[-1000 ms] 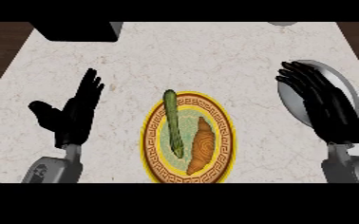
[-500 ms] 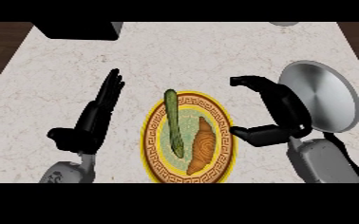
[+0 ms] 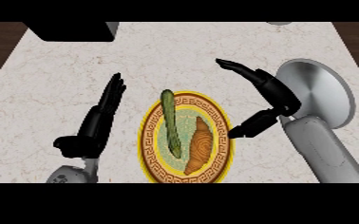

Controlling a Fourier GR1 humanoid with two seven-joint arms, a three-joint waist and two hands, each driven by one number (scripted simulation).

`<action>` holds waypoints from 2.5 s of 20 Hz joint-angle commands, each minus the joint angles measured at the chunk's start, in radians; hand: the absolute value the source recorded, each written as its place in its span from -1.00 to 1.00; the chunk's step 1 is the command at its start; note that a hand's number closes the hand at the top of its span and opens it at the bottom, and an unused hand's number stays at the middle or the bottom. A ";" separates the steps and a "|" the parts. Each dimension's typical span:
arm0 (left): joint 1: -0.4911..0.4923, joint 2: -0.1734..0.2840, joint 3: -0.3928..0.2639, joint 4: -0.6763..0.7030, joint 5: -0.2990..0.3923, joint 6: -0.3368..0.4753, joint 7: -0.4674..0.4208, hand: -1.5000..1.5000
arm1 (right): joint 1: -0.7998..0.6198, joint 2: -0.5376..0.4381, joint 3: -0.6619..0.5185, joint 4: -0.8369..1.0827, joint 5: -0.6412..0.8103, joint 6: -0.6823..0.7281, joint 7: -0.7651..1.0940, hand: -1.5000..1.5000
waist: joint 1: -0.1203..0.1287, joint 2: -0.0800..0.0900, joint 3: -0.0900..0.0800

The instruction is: Pick the squash from the plate and place it in the pan

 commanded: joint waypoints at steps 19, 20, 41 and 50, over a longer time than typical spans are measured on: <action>0.042 -0.030 0.033 0.000 -0.026 -0.045 -0.027 0.00 | -0.225 0.219 0.346 0.104 0.599 0.066 0.450 -1.00 | -0.006 -0.002 0.000; 0.029 -0.040 0.017 -0.037 -0.045 -0.025 0.040 0.00 | -0.156 0.189 0.359 0.070 0.629 0.050 0.425 -1.00 | -0.010 -0.003 0.000; 0.006 -0.082 0.101 0.008 -0.092 -0.112 0.014 0.00 | -0.178 0.368 0.182 0.330 0.789 0.022 0.326 -1.00 | -0.006 -0.001 0.000; 0.073 -0.085 0.061 -0.108 -0.118 -0.107 0.064 0.00 | -0.301 0.369 0.334 0.539 0.780 -0.057 0.267 1.00 | 0.013 0.001 0.000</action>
